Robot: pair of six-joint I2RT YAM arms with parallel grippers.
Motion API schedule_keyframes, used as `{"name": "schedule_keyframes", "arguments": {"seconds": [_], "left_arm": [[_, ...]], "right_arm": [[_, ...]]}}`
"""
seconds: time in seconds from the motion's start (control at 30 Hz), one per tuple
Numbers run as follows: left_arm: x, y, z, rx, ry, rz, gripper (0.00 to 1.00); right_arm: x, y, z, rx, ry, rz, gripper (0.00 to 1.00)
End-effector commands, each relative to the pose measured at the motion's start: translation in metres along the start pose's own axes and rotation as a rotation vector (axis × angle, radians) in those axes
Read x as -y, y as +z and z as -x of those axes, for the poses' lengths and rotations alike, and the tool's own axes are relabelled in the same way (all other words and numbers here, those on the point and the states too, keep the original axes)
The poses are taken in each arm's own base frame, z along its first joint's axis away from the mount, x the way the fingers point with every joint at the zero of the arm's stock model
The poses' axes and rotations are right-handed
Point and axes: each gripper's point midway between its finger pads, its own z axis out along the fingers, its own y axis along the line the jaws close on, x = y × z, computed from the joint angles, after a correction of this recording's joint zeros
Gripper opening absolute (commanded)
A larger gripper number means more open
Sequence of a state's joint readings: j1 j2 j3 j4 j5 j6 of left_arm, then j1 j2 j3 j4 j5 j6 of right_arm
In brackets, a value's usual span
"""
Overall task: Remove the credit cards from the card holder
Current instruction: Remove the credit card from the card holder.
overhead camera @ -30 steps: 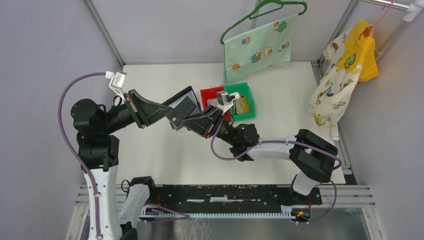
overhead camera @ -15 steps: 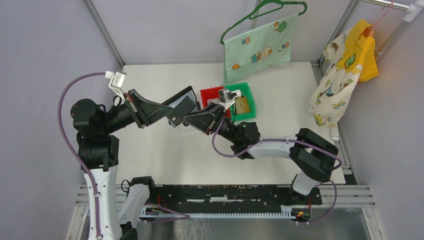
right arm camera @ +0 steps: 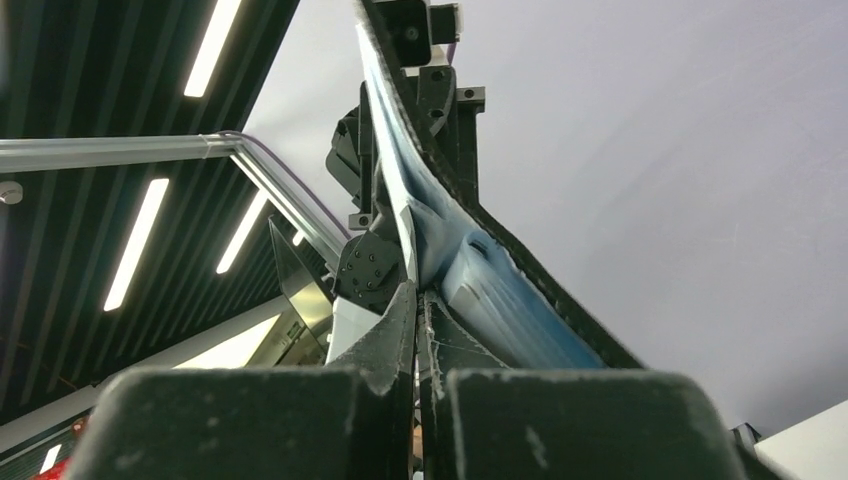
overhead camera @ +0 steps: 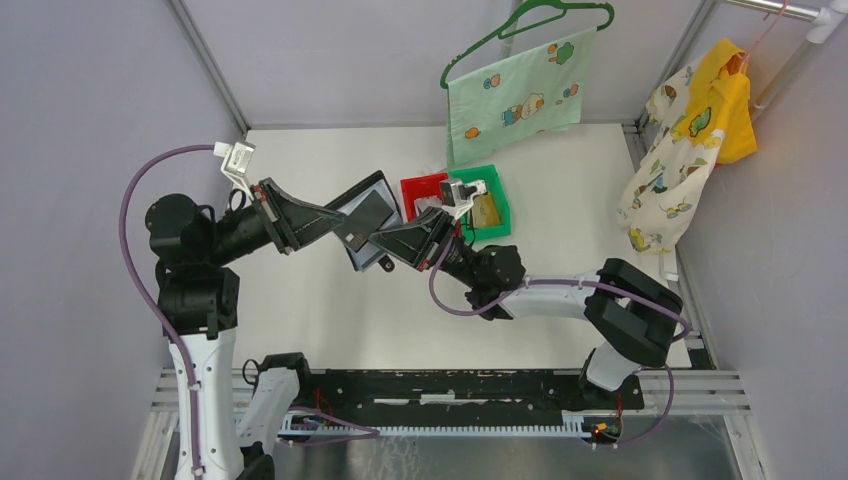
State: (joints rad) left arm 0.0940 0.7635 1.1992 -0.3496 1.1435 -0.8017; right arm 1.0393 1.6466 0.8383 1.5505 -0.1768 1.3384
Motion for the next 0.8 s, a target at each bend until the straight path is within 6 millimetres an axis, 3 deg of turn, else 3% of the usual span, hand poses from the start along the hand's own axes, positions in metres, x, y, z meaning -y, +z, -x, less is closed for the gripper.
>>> {"name": "schedule_keyframes", "arguments": {"seconds": [0.0, 0.77], "left_arm": [[0.014, -0.003, 0.008, 0.021, 0.058, -0.001, 0.02], [0.02, -0.002, 0.013, 0.023, 0.059, -0.019, 0.02]], "right_arm": [[-0.105, -0.023, 0.032, 0.127, -0.081, 0.395, 0.0], [-0.1, -0.033, 0.031, 0.121, -0.083, 0.362, 0.0]]}}
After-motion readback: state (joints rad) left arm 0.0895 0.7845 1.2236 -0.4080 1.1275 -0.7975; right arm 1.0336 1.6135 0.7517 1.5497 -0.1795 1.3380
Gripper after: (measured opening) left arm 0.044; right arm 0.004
